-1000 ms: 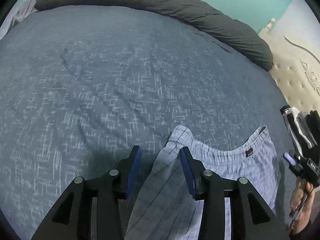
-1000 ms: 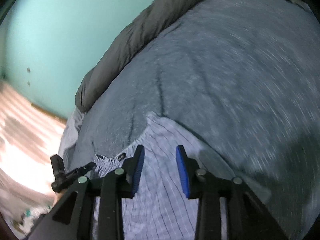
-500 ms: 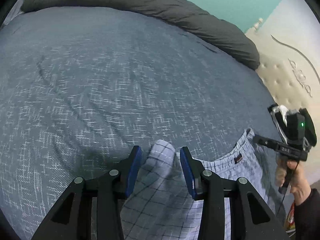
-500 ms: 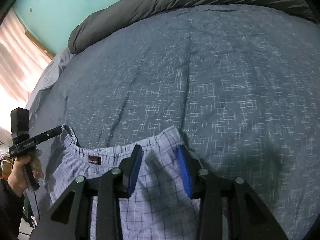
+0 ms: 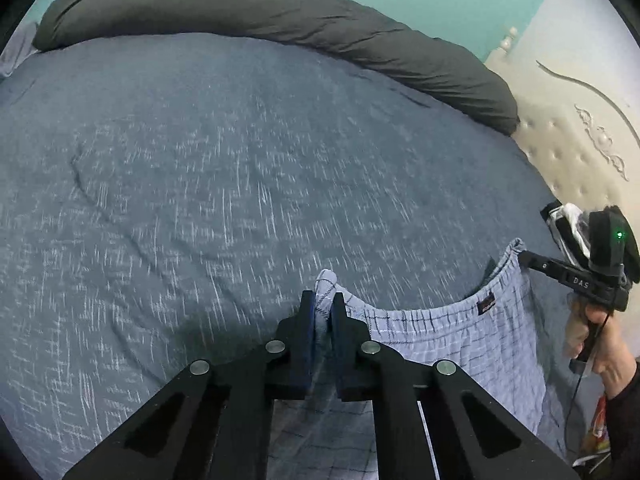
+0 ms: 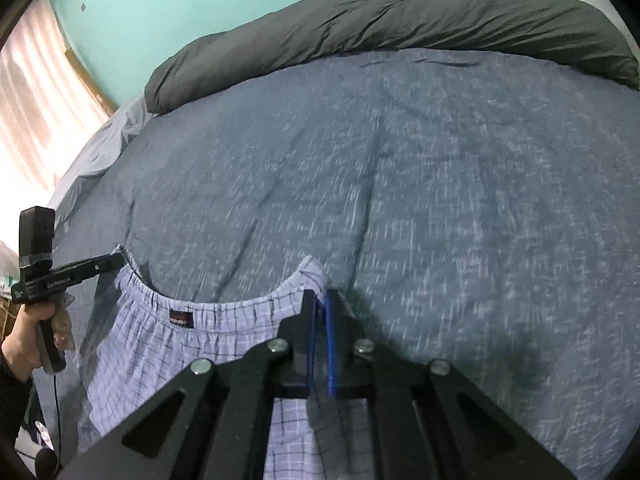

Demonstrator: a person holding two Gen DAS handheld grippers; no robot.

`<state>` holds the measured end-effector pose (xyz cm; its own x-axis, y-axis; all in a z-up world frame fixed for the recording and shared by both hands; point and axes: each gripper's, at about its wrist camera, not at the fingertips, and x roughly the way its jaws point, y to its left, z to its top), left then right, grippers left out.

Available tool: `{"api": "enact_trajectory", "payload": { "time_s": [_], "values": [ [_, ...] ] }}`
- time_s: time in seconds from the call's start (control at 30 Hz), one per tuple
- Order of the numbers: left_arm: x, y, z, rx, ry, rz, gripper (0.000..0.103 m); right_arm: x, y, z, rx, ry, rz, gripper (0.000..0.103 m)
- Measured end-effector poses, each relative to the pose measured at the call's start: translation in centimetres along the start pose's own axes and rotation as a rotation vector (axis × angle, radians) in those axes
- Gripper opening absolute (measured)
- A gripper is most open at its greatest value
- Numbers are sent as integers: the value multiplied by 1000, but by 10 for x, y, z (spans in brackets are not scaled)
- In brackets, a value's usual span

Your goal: Fold clothes

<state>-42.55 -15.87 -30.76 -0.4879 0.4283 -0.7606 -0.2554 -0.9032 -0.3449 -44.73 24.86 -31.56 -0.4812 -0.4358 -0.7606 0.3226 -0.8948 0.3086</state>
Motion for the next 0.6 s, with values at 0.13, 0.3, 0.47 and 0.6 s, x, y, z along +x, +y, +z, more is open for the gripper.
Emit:
{"api": "enact_trajectory", "payload": {
  "time_s": [0.13,0.3,0.47,0.6],
  "values": [
    [11,0,14,-1,7,24,7,12,-2,5,16,15,-12,4],
    [33,0,18,-4,43,52,8,25,-4,9,17,48,-41,4],
    [35,5,15,-40,48,80,27,32,-8,6,40,88,-53,7],
    [13,17,12,-96,24,75,38,20,-6,3,26,69,-98,16]
  ]
}}
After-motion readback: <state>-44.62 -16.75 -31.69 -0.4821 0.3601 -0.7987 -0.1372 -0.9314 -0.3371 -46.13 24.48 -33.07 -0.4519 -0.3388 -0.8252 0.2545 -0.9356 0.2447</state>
